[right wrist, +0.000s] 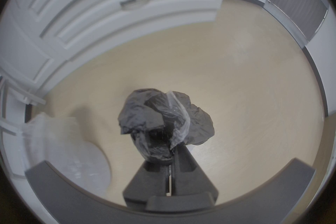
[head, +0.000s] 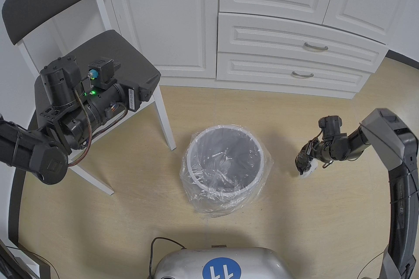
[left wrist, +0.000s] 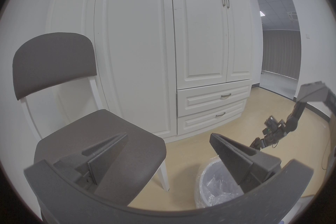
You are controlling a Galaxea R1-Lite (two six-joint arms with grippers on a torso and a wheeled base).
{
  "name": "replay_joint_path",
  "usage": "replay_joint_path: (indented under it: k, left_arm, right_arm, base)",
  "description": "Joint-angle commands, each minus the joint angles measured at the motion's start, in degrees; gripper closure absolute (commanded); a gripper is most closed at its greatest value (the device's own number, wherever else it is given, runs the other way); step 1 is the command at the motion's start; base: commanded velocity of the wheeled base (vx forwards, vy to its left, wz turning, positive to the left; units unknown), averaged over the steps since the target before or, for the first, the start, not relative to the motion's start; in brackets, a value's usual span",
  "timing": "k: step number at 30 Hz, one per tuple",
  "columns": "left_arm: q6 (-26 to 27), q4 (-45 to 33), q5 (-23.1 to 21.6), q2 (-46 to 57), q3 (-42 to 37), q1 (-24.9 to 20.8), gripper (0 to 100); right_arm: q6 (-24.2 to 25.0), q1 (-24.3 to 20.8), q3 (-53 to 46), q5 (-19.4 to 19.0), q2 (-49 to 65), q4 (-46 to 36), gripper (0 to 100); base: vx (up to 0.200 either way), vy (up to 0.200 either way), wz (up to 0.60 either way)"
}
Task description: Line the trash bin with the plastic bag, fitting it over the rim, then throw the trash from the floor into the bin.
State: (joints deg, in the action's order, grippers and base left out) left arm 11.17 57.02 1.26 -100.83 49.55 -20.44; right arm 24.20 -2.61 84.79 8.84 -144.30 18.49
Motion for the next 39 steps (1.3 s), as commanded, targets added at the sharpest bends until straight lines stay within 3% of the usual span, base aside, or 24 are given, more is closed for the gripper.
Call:
replay_joint_path:
  k: [1, 4, 5, 6, 9, 11, 15, 17, 24, 39]
  left_arm:
    - [2.28, 0.03, -0.2, 6.7, -4.03, 0.76, 0]
    - [4.74, 0.03, -0.46, 10.04, -6.31, 1.55, 0]
    - [4.74, 0.03, -0.46, 10.04, -6.31, 1.55, 0]
    - [5.71, 0.11, -0.46, 11.8, -7.72, 1.55, 0]
    - [7.47, 0.11, -0.46, 13.73, -9.13, 1.81, 0]
    - [8.35, 0.11, -0.46, 14.52, -9.56, 3.04, 0]
    - [8.43, 0.47, -0.73, 15.4, -9.74, 4.18, 0]
    - [8.43, 2.05, -0.73, 16.19, -10.71, 4.27, 0]
    - [9.4, 5.21, -0.73, 16.72, -11.59, 5.33, 0]
    - [9.75, 5.47, -0.73, 16.72, -12.11, 5.5, 0]
  right_arm:
    - [-6.0, -7.41, -22.65, -0.05, 29.78, 8.93, 100]
    - [-6.88, -14.35, -28.89, 1.01, 38.83, 13.59, 100]
    - [-6.88, -14.35, -28.89, 1.01, 38.83, 13.59, 100]
    - [-6.62, -20.07, -31.35, 3.55, 42.7, 15.7, 100]
    - [-6.18, -28.59, -33.63, 10.06, 45.07, 19.74, 100]
    - [-6.0, -33.69, -34.51, 13.57, 44.28, 23.52, 100]
    - [-4.69, -38.44, -35.83, 14.98, 39.97, 31.17, 100]
    - [-2.84, -41.42, -35.22, 15.77, 33.56, 39.95, 100]
    - [-2.14, -42.3, -31.7, 16.21, 18.53, 53.23, 100]
    - [1.73, -41.69, -27.31, 15.86, 7.45, 54.63, 100]
  base:
    - [0.0, 0.0, 0.0]
    - [0.0, 0.0, 0.0]
    - [0.0, 0.0, 0.0]
    - [0.0, 0.0, 0.0]
    - [0.0, 0.0, 0.0]
    - [0.0, 0.0, 0.0]
    - [0.0, 0.0, 0.0]
    - [0.0, 0.0, 0.0]
    - [0.0, 0.0, 0.0]
    - [0.0, 0.0, 0.0]
